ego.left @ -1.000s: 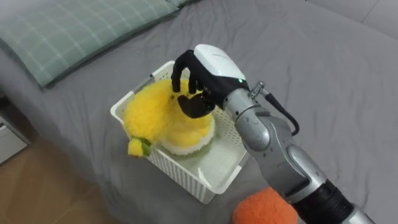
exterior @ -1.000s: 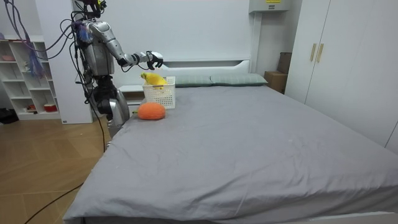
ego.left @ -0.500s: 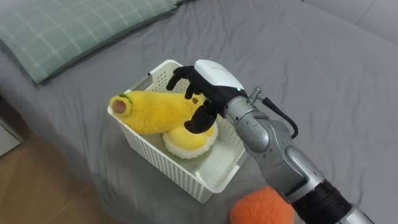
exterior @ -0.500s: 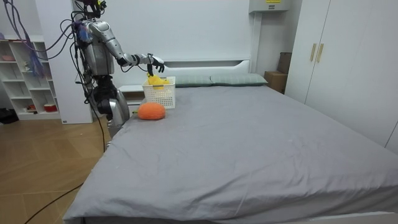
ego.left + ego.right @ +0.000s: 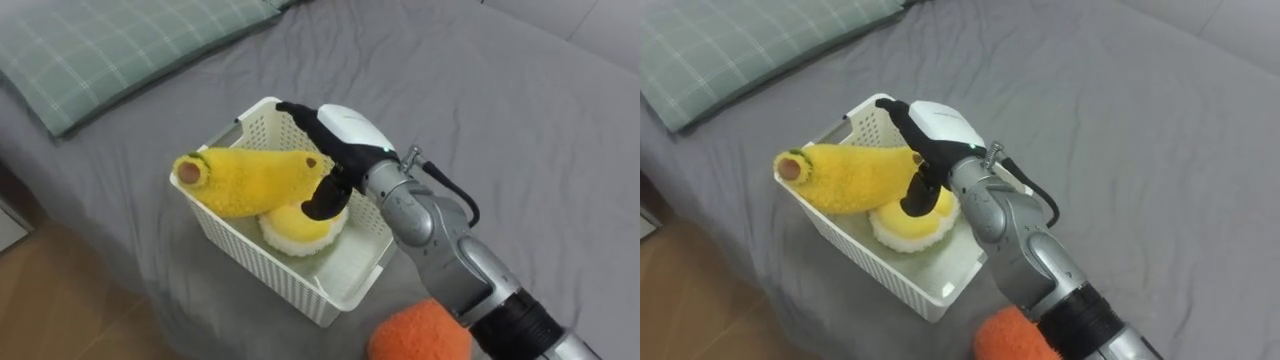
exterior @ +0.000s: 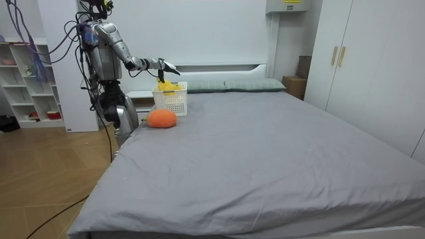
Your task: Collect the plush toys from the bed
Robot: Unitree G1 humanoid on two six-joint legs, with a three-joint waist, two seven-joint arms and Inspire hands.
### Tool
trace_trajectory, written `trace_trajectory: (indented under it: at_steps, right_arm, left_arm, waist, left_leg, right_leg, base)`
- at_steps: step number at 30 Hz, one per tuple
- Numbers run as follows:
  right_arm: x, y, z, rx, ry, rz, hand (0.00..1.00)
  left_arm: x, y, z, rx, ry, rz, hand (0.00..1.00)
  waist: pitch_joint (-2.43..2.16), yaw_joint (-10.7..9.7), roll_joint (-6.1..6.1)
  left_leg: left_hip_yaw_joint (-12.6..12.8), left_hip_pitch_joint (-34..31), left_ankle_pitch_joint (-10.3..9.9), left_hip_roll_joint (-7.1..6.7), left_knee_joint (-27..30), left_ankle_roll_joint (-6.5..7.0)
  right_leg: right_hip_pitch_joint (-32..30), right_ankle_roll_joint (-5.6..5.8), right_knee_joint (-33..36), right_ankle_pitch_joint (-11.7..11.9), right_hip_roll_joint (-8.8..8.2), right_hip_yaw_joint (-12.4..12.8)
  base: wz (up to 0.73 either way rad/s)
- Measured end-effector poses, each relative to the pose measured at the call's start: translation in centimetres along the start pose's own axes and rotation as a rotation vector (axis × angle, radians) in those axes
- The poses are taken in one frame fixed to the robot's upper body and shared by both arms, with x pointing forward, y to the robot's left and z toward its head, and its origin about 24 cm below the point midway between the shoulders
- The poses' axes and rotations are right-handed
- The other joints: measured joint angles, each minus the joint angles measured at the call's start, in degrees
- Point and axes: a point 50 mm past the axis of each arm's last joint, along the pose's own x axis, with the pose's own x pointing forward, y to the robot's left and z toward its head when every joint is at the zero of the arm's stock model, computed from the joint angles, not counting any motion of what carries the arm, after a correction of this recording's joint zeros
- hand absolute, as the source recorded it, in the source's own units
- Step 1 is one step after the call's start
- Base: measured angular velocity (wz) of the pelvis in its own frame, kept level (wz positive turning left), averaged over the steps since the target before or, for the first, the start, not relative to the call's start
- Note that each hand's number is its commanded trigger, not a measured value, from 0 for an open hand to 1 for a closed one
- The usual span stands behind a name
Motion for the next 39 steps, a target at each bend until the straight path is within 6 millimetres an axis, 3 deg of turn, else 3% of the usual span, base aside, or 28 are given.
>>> trace_trajectory:
  at_steps: [10,14,18,21,29,34,39]
  right_arm:
    - [-0.5,-1.4,-1.8,0.141,0.039,-0.067,0.00]
    - [-1.2,-1.8,-3.1,0.253,0.060,-0.122,0.00]
    - [-2.6,-1.7,-5.1,0.360,0.106,-0.186,0.00]
    - [-3.7,-1.3,-6.7,0.430,0.160,-0.224,0.00]
    - [-6.8,0.0,-10.6,0.500,0.311,-0.283,0.00]
    - [-8.6,1.6,-12.3,0.522,0.403,-0.272,0.00]
    - [-9.1,1.9,-13.2,0.532,0.440,-0.285,0.00]
  left_arm:
    - [-0.3,0.1,-0.4,0.005,-0.008,0.001,0.00]
    - [-0.3,-0.3,-0.4,-0.025,-0.010,0.006,0.00]
    - [-0.4,-0.3,-1.3,-0.035,-0.003,0.009,0.00]
    - [-0.6,0.0,-2.3,-0.045,0.019,0.019,0.00]
    - [-0.8,0.5,-3.5,-0.091,0.034,0.037,0.00]
    - [-0.9,0.5,-3.7,-0.115,0.039,0.037,0.00]
    - [-0.9,0.6,-3.9,-0.120,0.042,0.039,0.00]
  waist:
    - [-0.11,-3.0,0.53]
    - [-0.21,-4.5,1.39]
    - [-0.82,-6.1,2.49]
    - [-1.14,-7.5,3.14]
    - [-0.99,-12.8,3.61]
    - [-1.03,-14.1,4.12]
    - [-1.14,-15.2,4.10]
  left_leg:
    - [0.0,-0.2,-0.1,-0.06,1.0,0.12]
    - [0.5,0.6,-0.1,-0.01,0.8,0.18]
    - [1.8,1.2,-0.3,0.19,0.5,0.34]
    - [3.1,2.1,-0.3,0.49,-0.4,0.37]
    - [4.6,3.1,-0.8,0.88,-0.3,0.42]
    - [5.0,2.9,-1.0,0.92,-0.2,0.51]
    - [5.0,3.2,-1.0,0.83,-0.1,0.57]
  right_leg:
    - [0.0,0.01,0.1,0.0,-0.13,-0.5]
    - [0.6,0.08,0.1,0.1,-0.15,0.2]
    - [0.9,0.09,0.2,0.1,-0.16,1.0]
    - [1.1,0.11,0.4,0.1,-0.05,2.2]
    - [1.4,0.12,0.8,0.1,-0.03,3.0]
    - [0.7,0.13,1.1,0.1,0.03,4.3]
    - [0.9,0.17,1.0,0.1,0.00,4.2]
  base:
    - [0.01]
    - [-0.04]
    - [-0.12]
    - [-0.22]
    - [-0.09]
    - [-0.10]
    - [-0.01]
